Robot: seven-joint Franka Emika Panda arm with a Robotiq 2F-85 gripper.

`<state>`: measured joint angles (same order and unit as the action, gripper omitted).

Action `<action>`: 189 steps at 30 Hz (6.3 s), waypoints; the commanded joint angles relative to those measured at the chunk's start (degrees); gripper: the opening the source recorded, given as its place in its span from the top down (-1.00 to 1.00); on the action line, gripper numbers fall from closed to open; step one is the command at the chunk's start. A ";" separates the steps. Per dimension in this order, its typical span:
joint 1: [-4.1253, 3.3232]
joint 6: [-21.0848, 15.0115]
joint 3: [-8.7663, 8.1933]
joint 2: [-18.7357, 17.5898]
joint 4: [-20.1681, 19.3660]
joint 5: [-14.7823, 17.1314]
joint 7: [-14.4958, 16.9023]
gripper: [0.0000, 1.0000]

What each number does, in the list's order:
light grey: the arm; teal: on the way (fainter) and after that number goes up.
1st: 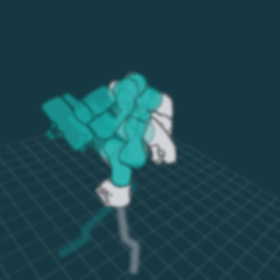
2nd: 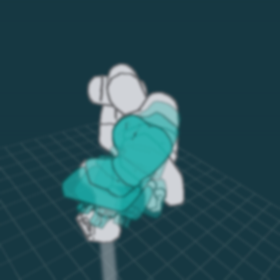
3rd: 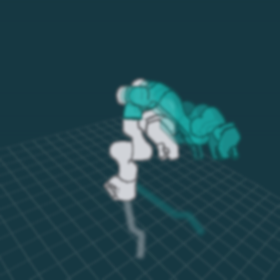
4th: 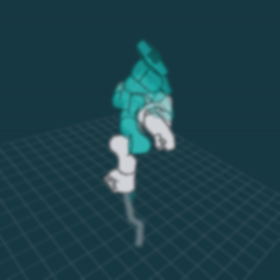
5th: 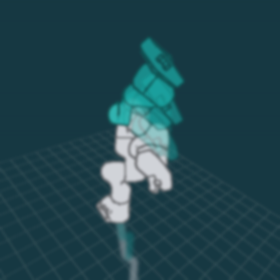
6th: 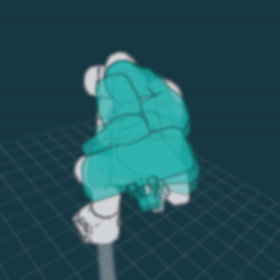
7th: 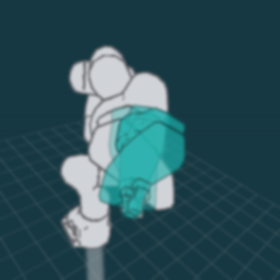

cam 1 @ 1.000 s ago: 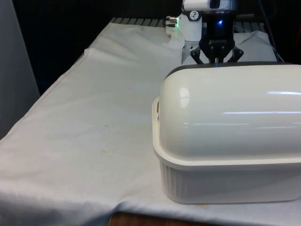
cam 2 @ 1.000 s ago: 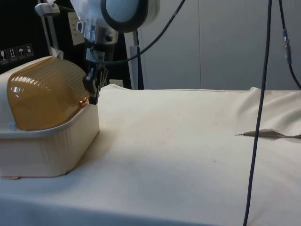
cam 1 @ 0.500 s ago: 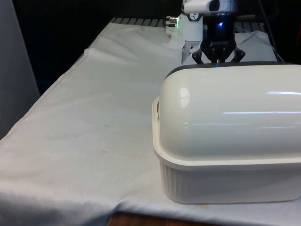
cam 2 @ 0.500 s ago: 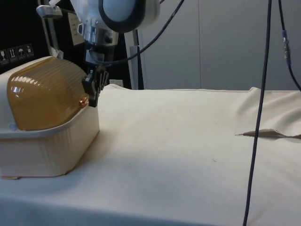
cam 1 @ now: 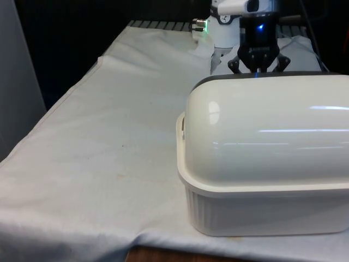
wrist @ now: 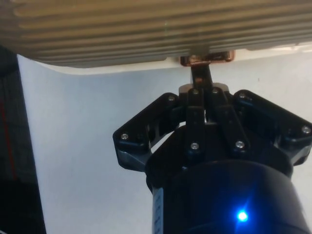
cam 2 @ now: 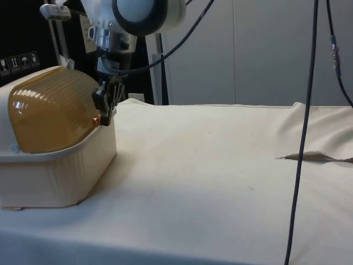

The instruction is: Open the lid, then close it.

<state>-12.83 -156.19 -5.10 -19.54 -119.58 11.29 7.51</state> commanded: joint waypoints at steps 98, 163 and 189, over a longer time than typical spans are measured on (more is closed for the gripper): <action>-0.17 -6.13 -0.17 4.07 9.68 -0.92 0.97 1.00; -0.11 2.18 -0.80 4.24 19.42 -0.63 2.23 -0.42; -0.23 1.60 -0.52 -1.49 25.44 -0.57 2.58 -1.00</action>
<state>-13.06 -154.47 -5.67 -21.20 -93.97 10.77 10.03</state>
